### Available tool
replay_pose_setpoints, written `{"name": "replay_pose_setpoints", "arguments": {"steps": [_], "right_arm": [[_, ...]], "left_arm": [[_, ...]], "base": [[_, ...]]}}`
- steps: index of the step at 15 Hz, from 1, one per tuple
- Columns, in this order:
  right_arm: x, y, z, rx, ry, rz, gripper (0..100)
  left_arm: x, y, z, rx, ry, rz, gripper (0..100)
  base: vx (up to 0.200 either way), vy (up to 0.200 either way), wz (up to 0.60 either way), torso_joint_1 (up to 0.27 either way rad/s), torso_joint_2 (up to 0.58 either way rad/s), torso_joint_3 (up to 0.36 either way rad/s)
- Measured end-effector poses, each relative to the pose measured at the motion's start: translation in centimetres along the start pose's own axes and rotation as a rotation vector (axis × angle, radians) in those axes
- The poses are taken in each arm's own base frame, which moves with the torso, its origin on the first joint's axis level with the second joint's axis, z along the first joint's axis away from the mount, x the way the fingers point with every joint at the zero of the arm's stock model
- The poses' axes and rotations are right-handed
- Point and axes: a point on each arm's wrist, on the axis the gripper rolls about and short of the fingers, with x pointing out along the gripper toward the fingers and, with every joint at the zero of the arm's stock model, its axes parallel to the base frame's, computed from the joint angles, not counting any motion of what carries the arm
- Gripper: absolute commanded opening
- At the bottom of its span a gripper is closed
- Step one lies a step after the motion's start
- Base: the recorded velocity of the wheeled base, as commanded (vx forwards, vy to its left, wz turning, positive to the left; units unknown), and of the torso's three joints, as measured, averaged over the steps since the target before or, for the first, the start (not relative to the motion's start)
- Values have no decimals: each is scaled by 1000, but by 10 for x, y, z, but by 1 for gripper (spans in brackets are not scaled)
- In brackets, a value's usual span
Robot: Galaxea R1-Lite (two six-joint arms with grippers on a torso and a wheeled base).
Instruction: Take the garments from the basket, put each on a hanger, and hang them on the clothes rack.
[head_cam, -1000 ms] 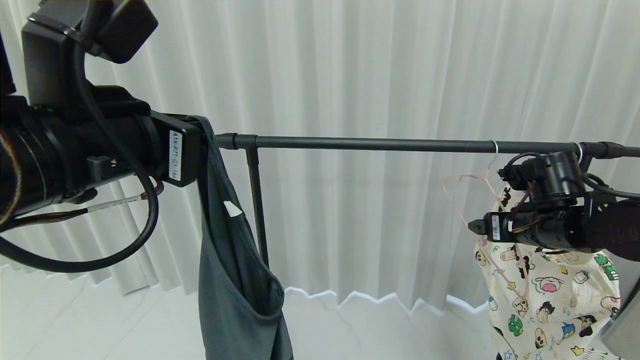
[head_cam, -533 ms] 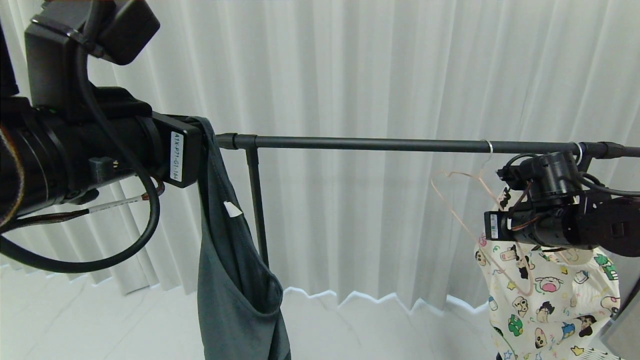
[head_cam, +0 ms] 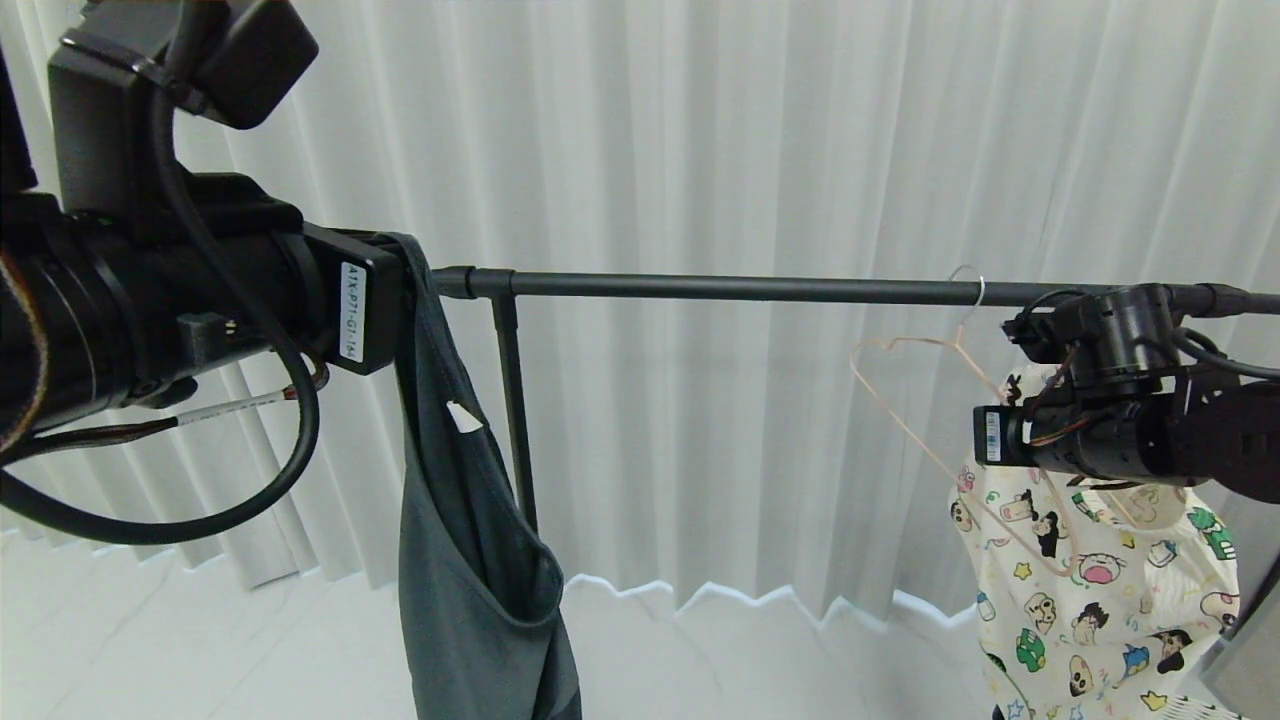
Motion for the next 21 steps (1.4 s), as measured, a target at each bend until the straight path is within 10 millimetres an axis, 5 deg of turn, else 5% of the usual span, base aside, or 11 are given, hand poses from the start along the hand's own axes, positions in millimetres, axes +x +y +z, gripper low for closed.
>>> {"name": "replay_pose_setpoints", "arguments": {"steps": [6, 11, 17, 21], "right_arm": [[-31, -5, 10, 13, -75, 19, 0], [-61, -15, -8, -5, -76, 55, 0], [-108, -33, -36, -74, -110, 111, 0], [-122, -37, -42, -80, -133, 144, 0]], "left_arm": [[0, 0, 2, -12, -22, 5, 0], [0, 0, 2, -11, -21, 5, 0], [1, 0, 2, -8, -21, 4, 0], [1, 0, 2, -7, -19, 4, 0]], "base": [[0, 0, 0, 0, 0, 0], [0, 0, 0, 0, 0, 0], [-200, 0, 0, 3, 2, 6], [-200, 0, 0, 2, 0, 4]]}}
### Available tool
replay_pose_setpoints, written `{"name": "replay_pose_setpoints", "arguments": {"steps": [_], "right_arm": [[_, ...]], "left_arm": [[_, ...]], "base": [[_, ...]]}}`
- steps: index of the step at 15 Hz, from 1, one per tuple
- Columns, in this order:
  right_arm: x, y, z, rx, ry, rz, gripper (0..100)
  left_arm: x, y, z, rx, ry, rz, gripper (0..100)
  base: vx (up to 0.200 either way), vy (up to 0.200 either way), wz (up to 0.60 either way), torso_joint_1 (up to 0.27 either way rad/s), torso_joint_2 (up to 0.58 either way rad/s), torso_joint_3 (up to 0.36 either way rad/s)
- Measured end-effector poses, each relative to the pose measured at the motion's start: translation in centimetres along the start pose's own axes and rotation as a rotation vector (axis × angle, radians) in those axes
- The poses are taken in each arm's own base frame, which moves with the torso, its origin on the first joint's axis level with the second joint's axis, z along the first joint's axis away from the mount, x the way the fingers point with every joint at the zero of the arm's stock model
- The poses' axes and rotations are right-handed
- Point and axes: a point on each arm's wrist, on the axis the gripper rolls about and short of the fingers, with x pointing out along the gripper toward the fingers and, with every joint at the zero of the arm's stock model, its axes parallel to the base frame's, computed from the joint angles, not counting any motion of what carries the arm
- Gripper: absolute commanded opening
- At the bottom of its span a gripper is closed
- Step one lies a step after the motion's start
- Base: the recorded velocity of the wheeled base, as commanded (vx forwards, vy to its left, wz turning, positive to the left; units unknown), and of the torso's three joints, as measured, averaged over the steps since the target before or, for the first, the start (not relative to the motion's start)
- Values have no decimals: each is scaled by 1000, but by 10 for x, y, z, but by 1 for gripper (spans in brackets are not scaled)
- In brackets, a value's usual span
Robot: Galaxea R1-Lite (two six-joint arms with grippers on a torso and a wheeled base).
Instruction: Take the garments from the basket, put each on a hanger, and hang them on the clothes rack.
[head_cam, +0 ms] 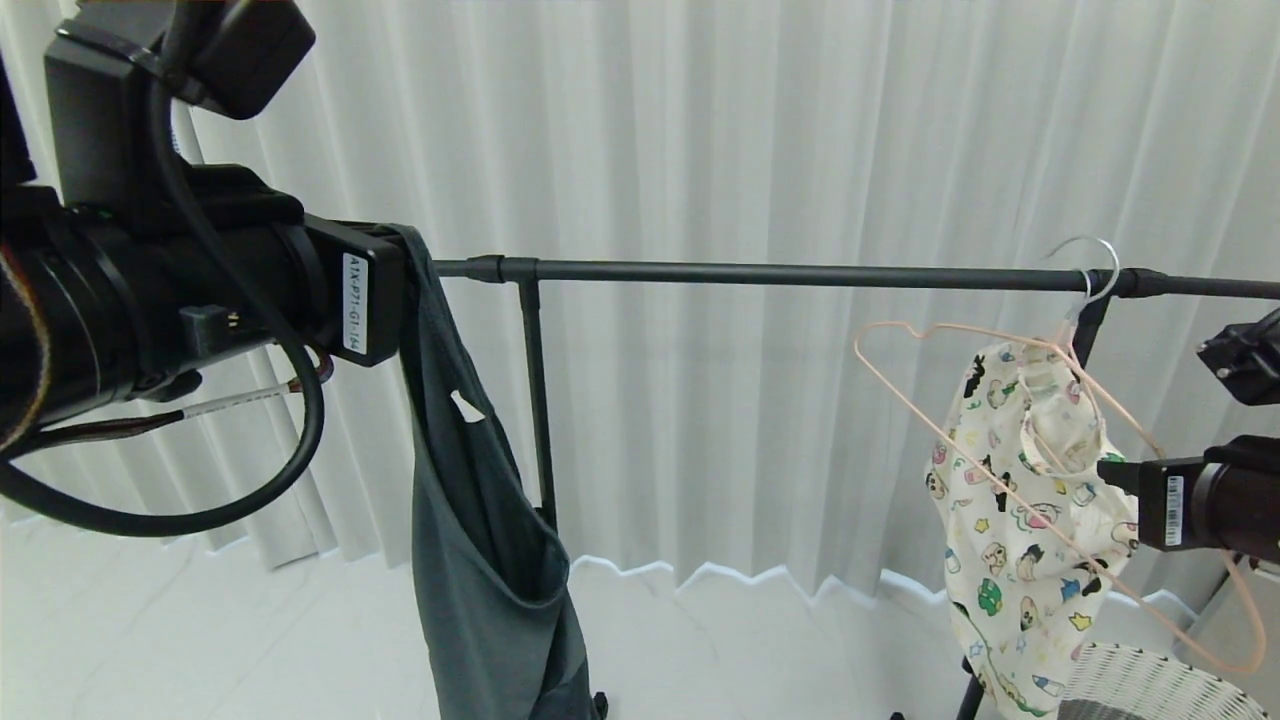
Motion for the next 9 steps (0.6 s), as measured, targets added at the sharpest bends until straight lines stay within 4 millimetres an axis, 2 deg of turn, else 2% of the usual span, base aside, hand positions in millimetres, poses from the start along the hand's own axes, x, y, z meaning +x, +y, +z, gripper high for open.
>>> {"name": "replay_pose_setpoints", "arguments": {"steps": [9], "right_arm": [[-40, 2, -10, -56, -67, 353, 0]], "left_arm": [[1, -1, -3, 5, 11, -3, 0]], "base": [[-200, 0, 0, 0, 4, 3]]}}
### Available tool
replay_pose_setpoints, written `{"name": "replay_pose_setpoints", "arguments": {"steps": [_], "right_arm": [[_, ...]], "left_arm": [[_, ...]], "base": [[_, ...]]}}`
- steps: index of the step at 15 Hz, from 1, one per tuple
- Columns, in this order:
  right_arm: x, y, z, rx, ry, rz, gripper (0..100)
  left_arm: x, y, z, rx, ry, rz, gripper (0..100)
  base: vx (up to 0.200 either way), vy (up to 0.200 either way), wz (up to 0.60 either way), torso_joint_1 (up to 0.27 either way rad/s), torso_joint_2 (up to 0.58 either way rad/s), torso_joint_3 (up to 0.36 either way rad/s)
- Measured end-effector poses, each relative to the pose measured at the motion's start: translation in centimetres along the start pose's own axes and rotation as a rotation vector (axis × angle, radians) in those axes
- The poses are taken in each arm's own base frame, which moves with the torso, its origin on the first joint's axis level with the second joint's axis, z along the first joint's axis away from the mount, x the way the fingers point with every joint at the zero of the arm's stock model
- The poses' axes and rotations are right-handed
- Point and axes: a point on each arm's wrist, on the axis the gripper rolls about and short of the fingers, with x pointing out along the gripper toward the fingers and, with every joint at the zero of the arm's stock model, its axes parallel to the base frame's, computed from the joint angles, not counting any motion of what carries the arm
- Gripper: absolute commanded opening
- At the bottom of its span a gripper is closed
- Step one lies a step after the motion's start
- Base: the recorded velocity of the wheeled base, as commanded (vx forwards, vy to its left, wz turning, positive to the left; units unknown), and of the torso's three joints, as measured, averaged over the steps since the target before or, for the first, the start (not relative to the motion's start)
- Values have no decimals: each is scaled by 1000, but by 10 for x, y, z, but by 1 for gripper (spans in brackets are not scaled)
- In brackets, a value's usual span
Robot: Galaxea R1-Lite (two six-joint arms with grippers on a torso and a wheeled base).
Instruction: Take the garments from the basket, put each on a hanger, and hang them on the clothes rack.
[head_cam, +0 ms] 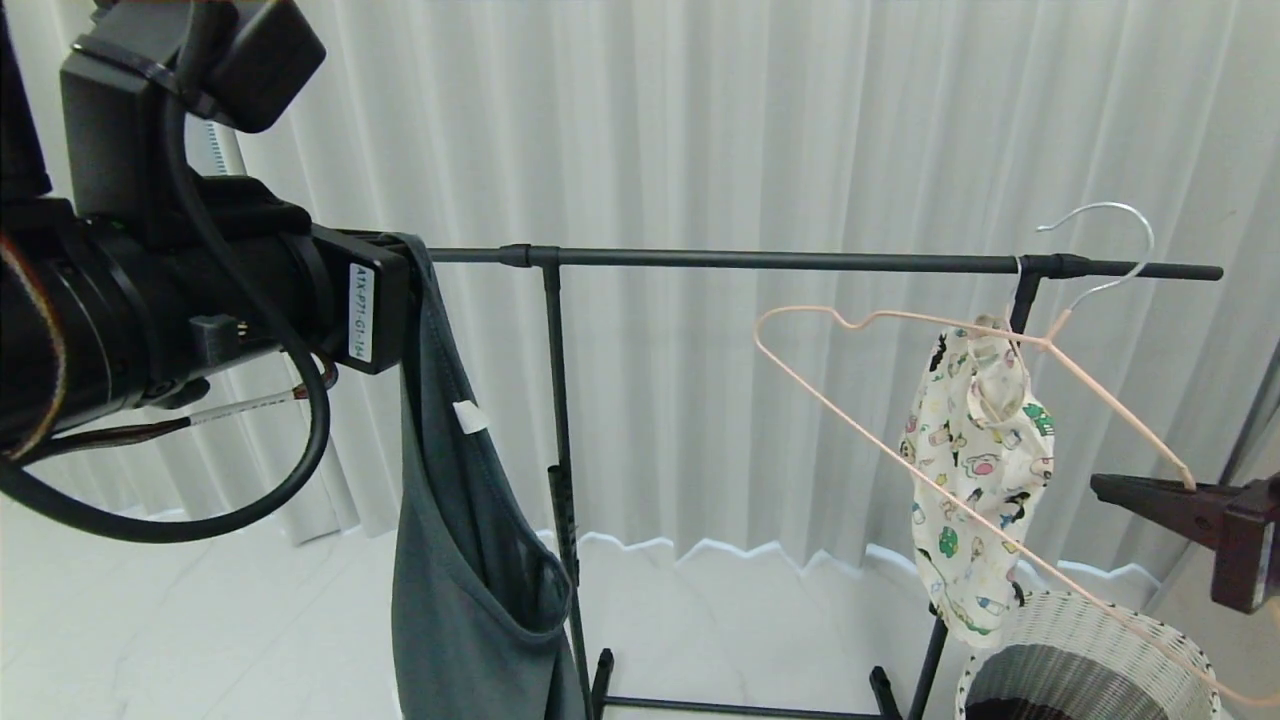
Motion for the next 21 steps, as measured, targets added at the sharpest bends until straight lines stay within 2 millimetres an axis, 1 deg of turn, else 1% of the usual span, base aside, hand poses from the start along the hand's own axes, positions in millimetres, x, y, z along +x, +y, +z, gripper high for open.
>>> {"name": "replay_pose_setpoints", "arguments": {"steps": [2, 5, 7, 10, 14, 16, 18, 21], "right_arm": [[-6, 1, -5, -23, -5, 20, 0], [-10, 6, -11, -40, 0, 52, 0], [-11, 13, -17, -58, 15, 106, 0], [-15, 23, -28, -82, 39, 189, 0], [-20, 32, -30, -86, 37, 264, 0], [-21, 36, -29, -43, 63, 289, 0], [-24, 40, -27, -9, 114, 310, 0], [-24, 44, -22, 1, 120, 333, 0]], "left_arm": [[1, -1, -2, 3, 8, -2, 0], [3, -5, -12, 11, 38, -11, 0], [6, -7, -19, 16, 65, -13, 0], [19, -8, -27, 2, 115, 9, 0], [46, -13, -42, -81, 207, 89, 0], [58, -18, -46, -155, 233, 100, 0], [70, -23, -46, -234, 243, 110, 0], [79, -27, -41, -325, 234, 116, 0]], "base": [[-200, 0, 0, 2, 5, 0], [0, 0, 0, 0, 0, 0], [0, 0, 0, 0, 0, 0], [0, 0, 0, 0, 0, 0], [0, 0, 0, 0, 0, 0], [0, 0, 0, 0, 0, 0], [0, 0, 0, 0, 0, 0], [0, 0, 0, 0, 0, 0]]}}
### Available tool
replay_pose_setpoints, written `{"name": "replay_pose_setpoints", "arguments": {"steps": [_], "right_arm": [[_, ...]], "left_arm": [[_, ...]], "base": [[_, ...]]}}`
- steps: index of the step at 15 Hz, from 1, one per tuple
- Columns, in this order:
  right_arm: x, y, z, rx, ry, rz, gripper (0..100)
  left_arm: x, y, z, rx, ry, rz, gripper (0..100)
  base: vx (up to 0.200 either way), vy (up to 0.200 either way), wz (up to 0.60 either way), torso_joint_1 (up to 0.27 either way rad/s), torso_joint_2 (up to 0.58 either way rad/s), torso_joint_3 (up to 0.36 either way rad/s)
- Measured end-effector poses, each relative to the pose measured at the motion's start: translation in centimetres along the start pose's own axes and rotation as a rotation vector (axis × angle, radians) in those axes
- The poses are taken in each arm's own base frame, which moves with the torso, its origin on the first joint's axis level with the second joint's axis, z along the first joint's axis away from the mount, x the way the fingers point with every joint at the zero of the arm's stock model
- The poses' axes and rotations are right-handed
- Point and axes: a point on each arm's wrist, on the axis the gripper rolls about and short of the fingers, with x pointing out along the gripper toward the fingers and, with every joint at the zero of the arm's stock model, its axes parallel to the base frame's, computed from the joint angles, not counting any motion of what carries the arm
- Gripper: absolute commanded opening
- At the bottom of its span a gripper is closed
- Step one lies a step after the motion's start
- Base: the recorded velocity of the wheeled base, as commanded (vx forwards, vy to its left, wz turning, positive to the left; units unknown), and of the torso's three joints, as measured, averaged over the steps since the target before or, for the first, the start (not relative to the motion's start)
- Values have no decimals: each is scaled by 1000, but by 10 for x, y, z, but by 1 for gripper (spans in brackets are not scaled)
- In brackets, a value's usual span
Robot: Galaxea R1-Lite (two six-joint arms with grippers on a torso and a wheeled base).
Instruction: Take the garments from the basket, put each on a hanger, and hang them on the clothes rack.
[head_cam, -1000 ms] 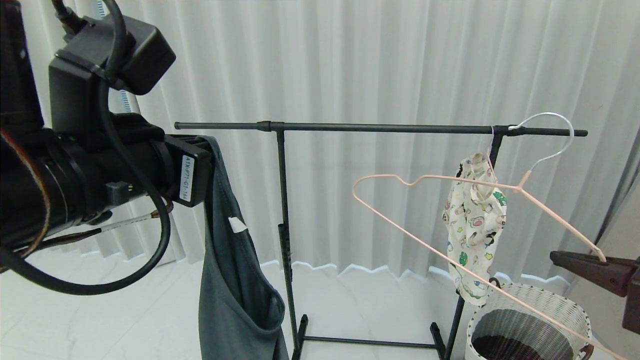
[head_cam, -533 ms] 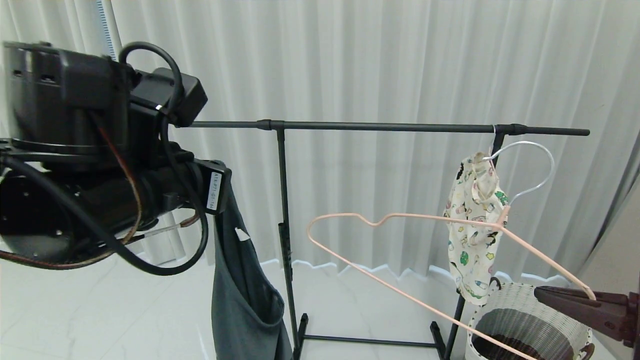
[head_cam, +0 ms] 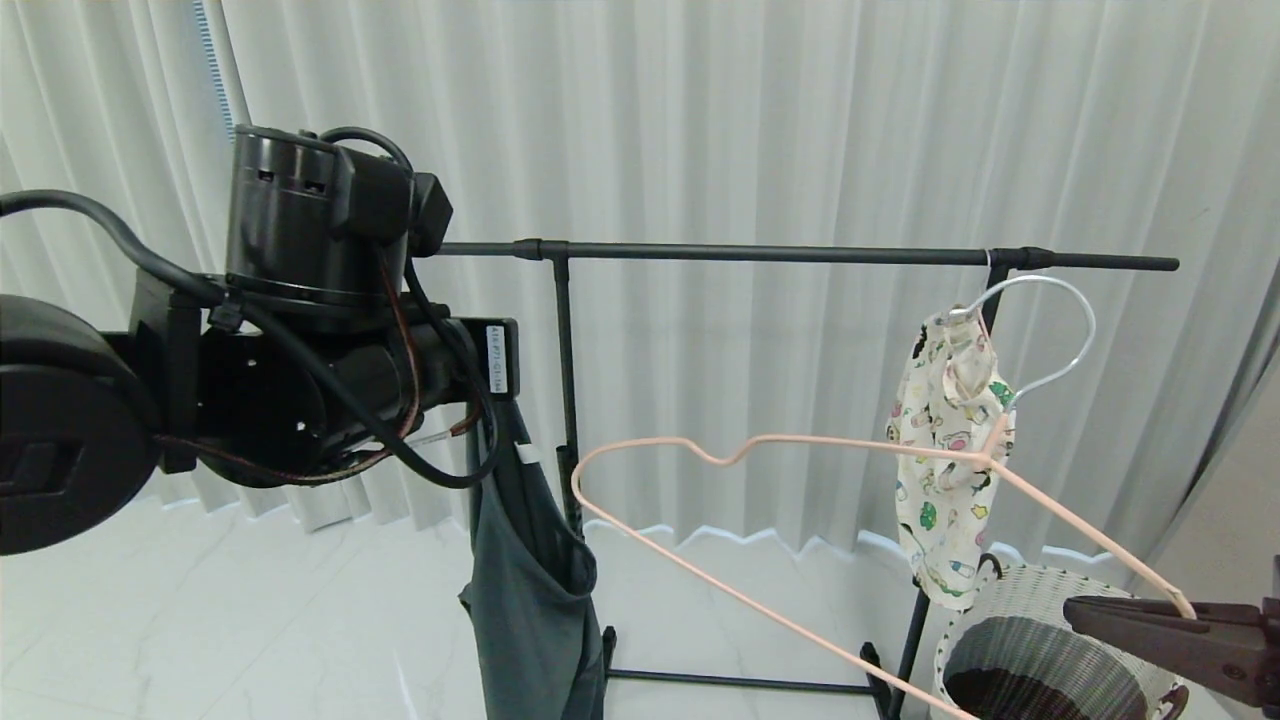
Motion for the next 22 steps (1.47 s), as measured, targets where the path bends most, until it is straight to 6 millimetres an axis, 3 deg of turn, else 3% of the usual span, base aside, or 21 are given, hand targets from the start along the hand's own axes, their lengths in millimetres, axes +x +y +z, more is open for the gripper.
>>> {"name": "replay_pose_setpoints", "arguments": {"steps": [4, 10, 14, 22], "right_arm": [[7, 3, 3, -10, 14, 26, 0], [42, 1, 13, -1, 3, -11, 0], [54, 2, 15, 0, 29, -6, 0], [76, 0, 28, 21, -39, -70, 0]], "left_arm": [[-1, -9, 4, -24, -12, -27, 0], [-2, -17, 7, -49, -22, -51, 0], [0, -25, 6, -71, -15, -70, 0], [19, -29, 1, -51, 29, -34, 0]], "base": [[0, 0, 0, 0, 0, 0], [0, 0, 0, 0, 0, 0], [0, 0, 0, 0, 0, 0], [0, 0, 0, 0, 0, 0]]}}
